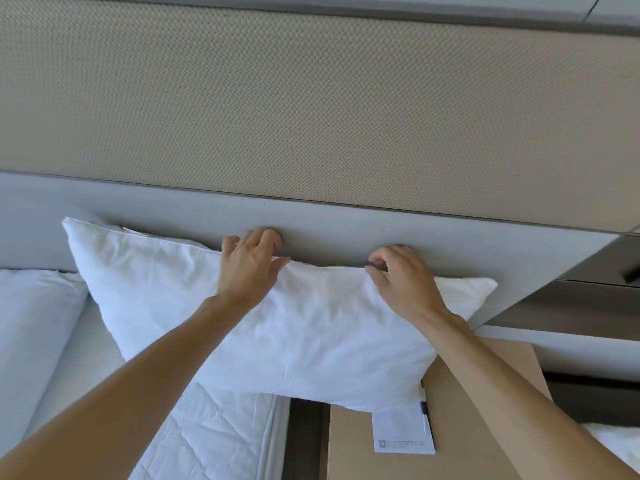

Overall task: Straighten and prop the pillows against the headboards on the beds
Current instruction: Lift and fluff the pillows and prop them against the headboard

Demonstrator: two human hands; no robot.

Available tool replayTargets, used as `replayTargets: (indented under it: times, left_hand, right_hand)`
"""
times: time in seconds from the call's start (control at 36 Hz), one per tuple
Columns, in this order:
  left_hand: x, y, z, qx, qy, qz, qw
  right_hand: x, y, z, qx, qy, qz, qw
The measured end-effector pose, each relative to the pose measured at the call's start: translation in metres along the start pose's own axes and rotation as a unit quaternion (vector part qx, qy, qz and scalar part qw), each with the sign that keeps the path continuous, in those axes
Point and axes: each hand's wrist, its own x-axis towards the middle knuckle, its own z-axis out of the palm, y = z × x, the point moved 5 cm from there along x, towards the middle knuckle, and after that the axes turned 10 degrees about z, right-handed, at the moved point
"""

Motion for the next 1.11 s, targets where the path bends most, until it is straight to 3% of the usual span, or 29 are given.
replayTargets:
  times: [0.19,0.47,0.89,1.11]
  left_hand:
    - [-0.008,0.04,-0.044,-0.012,0.049,-0.024,0.998]
    - [-0.035,0.107,-0.131,0.014,0.117,-0.025,0.993]
    - [-0.099,0.208,-0.217,0.033,0.082,-0.023,0.996]
    - [-0.148,0.232,-0.218,0.035,0.007,-0.068,0.997]
  right_hand:
    - [-0.023,-0.005,-0.041,0.009,0.031,0.006,0.999]
    - [-0.089,-0.028,-0.111,-0.082,0.105,-0.024,0.991]
    - [-0.192,-0.052,-0.175,-0.111,0.076,-0.027,0.991]
    - [-0.239,-0.04,-0.181,-0.11,0.053,-0.002,0.993]
